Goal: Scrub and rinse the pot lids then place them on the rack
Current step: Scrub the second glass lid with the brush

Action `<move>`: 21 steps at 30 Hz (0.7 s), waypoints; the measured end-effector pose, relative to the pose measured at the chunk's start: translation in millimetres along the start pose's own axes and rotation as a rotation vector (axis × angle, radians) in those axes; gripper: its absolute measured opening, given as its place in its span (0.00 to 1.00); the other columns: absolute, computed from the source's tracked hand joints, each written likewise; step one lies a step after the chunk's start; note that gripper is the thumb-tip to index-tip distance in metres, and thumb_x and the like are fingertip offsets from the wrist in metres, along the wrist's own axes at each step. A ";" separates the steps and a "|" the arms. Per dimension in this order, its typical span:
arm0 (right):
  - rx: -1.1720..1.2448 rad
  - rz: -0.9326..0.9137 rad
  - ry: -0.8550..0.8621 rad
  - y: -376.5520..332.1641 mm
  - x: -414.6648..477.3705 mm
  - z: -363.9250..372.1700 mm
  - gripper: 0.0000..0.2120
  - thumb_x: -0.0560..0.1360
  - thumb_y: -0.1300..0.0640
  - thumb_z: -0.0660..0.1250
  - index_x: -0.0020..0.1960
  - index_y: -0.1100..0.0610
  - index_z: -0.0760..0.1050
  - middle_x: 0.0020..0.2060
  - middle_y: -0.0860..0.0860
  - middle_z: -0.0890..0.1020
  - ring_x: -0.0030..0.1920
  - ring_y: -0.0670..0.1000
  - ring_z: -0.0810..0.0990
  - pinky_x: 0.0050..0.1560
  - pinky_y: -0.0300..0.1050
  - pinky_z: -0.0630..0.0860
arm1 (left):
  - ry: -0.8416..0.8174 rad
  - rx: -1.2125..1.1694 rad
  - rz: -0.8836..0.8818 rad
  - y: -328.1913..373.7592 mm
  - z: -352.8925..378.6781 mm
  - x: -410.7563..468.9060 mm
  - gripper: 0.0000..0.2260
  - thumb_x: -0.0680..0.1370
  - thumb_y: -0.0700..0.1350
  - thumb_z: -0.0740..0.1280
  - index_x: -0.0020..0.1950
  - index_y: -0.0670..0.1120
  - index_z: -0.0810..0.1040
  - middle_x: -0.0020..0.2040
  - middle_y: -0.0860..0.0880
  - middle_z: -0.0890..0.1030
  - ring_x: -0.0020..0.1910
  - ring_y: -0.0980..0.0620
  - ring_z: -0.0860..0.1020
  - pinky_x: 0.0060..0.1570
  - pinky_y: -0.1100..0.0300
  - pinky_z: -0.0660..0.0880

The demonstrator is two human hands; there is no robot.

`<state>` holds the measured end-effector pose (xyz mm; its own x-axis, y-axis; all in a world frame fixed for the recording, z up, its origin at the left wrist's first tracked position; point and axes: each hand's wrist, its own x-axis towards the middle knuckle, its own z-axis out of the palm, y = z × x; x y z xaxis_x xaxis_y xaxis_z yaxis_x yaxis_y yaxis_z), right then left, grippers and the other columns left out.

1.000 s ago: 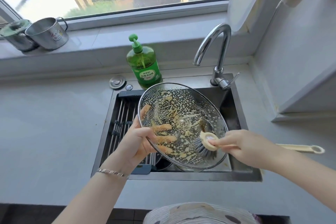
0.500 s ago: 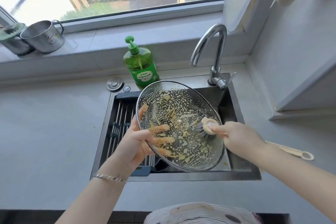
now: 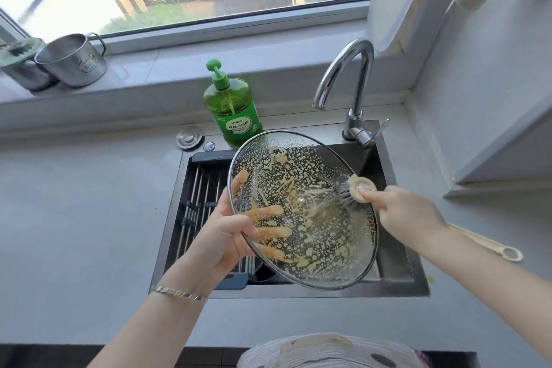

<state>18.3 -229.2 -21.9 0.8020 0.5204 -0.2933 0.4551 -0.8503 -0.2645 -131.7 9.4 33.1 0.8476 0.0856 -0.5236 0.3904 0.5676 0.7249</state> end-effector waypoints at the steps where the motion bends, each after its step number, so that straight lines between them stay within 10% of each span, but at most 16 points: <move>1: 0.006 0.027 0.018 -0.8 1.0 0.9 0.21 0.80 0.55 0.52 0.70 0.37 0.64 0.47 0.49 0.73 0.49 0.54 0.76 0.40 0.43 0.68 | -0.003 0.002 -0.001 -0.7 1.6 1.4 0.41 0.61 0.26 0.59 0.66 0.63 0.67 0.56 0.30 0.78 0.46 0.30 0.80 0.37 0.37 0.78; 5: 0.118 -0.223 0.036 -36.6 -24.3 6.9 0.22 0.80 0.56 0.53 0.70 0.36 0.62 0.42 0.47 0.71 0.40 0.51 0.72 0.34 0.41 0.65 | -0.018 -0.002 -0.018 -2.3 3.6 3.8 0.41 0.62 0.26 0.58 0.66 0.63 0.66 0.56 0.31 0.78 0.47 0.29 0.80 0.36 0.38 0.78; 10: -0.008 0.031 0.103 -0.8 6.1 -4.8 0.21 0.81 0.56 0.52 0.69 0.38 0.65 0.41 0.49 0.69 0.40 0.54 0.73 0.36 0.44 0.66 | -0.040 0.002 -0.017 -3.3 3.3 1.5 0.41 0.62 0.26 0.58 0.66 0.64 0.67 0.57 0.31 0.78 0.48 0.29 0.79 0.37 0.39 0.78; 21: 0.055 -0.162 -0.003 -24.9 -28.8 2.4 0.23 0.80 0.57 0.54 0.70 0.38 0.63 0.41 0.46 0.68 0.40 0.51 0.70 0.31 0.38 0.62 | -0.041 0.019 -0.022 -8.8 2.4 2.7 0.42 0.62 0.27 0.59 0.67 0.63 0.66 0.58 0.30 0.77 0.47 0.29 0.80 0.35 0.41 0.79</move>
<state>-17.1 -222.8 -9.1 0.7185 0.6510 -0.2450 0.5567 -0.7493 -0.3586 -132.0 2.6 26.4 0.8527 0.0401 -0.5209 0.4150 0.5536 0.7220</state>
